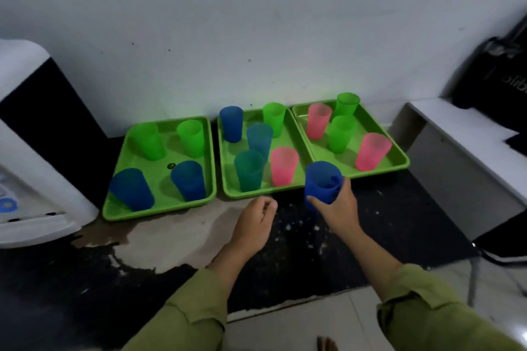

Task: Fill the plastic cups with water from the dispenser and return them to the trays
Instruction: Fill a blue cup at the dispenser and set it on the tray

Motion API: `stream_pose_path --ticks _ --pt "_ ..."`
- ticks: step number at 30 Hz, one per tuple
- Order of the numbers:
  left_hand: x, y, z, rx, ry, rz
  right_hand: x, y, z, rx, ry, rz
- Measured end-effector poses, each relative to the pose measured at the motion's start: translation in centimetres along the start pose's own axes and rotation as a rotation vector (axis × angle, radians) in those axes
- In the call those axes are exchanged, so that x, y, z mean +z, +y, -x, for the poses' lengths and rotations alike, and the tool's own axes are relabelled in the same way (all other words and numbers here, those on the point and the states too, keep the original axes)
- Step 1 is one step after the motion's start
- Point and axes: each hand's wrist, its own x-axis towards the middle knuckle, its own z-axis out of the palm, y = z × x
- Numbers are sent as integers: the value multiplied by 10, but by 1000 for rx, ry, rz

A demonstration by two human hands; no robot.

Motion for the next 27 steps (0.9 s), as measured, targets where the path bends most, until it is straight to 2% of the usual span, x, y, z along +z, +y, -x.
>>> stream_pose_path --ticks 5,11,19,27 --pt "59 30 -34 37 11 -59 -37 17 -59 -54 -30 12" --pt "99 52 -69 87 17 -215 -48 35 -121 -120 -108 38" --pt "123 54 -94 -75 -105 -337 -37 51 -163 -82 -211 51" --pt "130 53 -96 -113 -93 -374 -33 64 -170 -1 -290 103"
